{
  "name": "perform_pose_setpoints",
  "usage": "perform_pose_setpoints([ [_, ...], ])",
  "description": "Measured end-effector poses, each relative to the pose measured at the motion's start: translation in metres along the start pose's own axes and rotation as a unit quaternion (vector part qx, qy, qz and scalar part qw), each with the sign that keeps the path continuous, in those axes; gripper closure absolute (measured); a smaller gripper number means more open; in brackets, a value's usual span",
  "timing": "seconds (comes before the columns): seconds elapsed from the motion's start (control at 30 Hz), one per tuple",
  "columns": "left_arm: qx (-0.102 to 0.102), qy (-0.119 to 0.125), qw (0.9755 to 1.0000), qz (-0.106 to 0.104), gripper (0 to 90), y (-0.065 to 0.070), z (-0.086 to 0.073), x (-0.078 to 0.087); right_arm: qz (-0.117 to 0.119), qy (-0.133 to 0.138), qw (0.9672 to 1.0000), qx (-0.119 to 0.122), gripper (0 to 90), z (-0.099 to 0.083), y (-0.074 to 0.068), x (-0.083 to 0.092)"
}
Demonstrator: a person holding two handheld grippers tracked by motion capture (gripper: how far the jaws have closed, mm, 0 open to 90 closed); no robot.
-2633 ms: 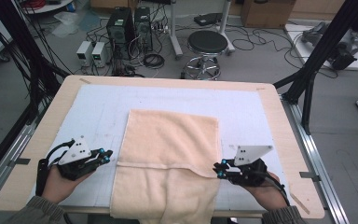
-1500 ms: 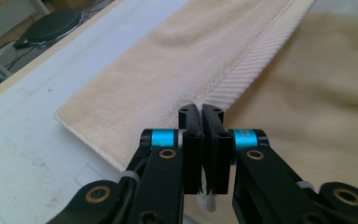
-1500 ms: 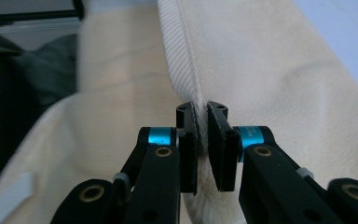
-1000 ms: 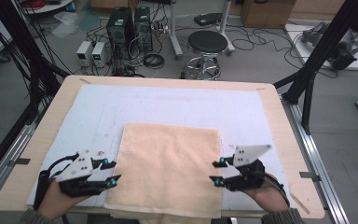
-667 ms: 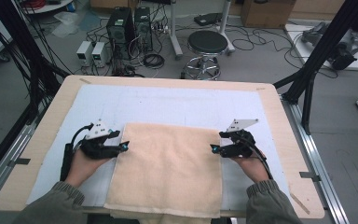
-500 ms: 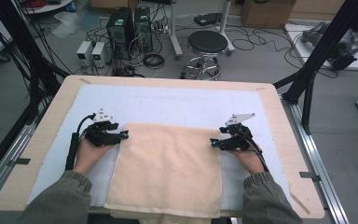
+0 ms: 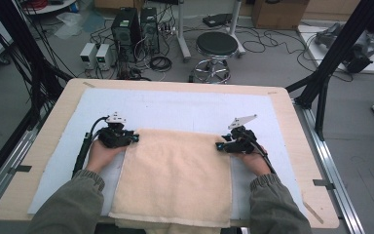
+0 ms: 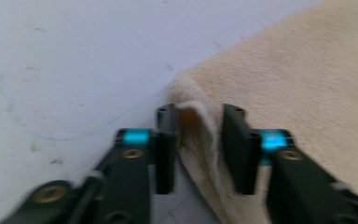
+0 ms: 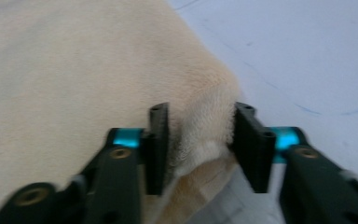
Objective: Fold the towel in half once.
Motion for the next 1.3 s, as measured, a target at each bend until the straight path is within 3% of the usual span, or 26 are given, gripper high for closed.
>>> perform_pose_setpoints([
  [0.13,-0.008,0.003,0.9997,0.023,84.3,-0.001,0.003,0.003,0.019,-0.008,0.9998,0.003,78.9,0.003,-0.003,0.000],
  [0.2,-0.009,0.026,0.9987,0.042,84.8,-0.005,0.010,0.010,0.008,-0.007,0.9999,0.007,79.8,0.010,-0.001,0.000],
  [0.27,-0.012,0.029,0.9977,0.061,85.1,-0.012,0.021,0.019,-0.003,0.005,0.9999,0.013,80.6,0.025,0.001,0.002],
  [0.37,-0.022,0.047,0.9947,0.089,85.1,-0.020,0.054,0.039,-0.022,0.020,0.9994,0.019,81.0,0.055,0.009,0.005],
  [0.53,-0.053,0.085,0.9863,0.131,85.0,-0.027,0.122,0.074,-0.056,0.056,0.9966,0.024,80.9,0.114,0.034,0.025],
  [0.63,-0.064,0.083,0.9841,0.144,79.0,-0.027,0.138,0.075,-0.078,0.064,0.9948,0.014,74.7,0.134,0.050,0.032],
  [0.7,-0.052,0.063,0.9869,0.139,67.8,-0.031,0.129,0.069,-0.090,0.068,0.9936,-0.002,54.7,0.132,0.057,0.028],
  [0.83,-0.032,0.052,0.9905,0.124,62.4,-0.036,0.098,0.063,-0.054,0.021,0.9983,-0.013,43.1,0.111,0.053,0.017],
  [0.93,-0.025,0.053,0.9928,0.105,59.2,-0.031,0.075,0.058,-0.053,0.020,0.9984,-0.002,39.8,0.097,0.042,0.016],
  [1.1,-0.043,0.048,0.9953,0.072,54.7,-0.012,0.048,0.054,-0.043,0.023,0.9988,0.010,36.0,0.081,0.023,0.021],
  [1.3,-0.063,0.060,0.9950,0.048,48.5,0.011,0.022,0.061,-0.031,0.038,0.9984,0.028,32.1,0.064,-0.003,0.036],
])
Point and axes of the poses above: each handheld gripper's, and its own axes: x roughly backward along the jaws, z roughly out of its top, y roughly to its right, the point moved 7 cm from there along -x, roughly forward along the jaws, and after that the axes turned 13 degrees about -z, right-handed, at the moved point
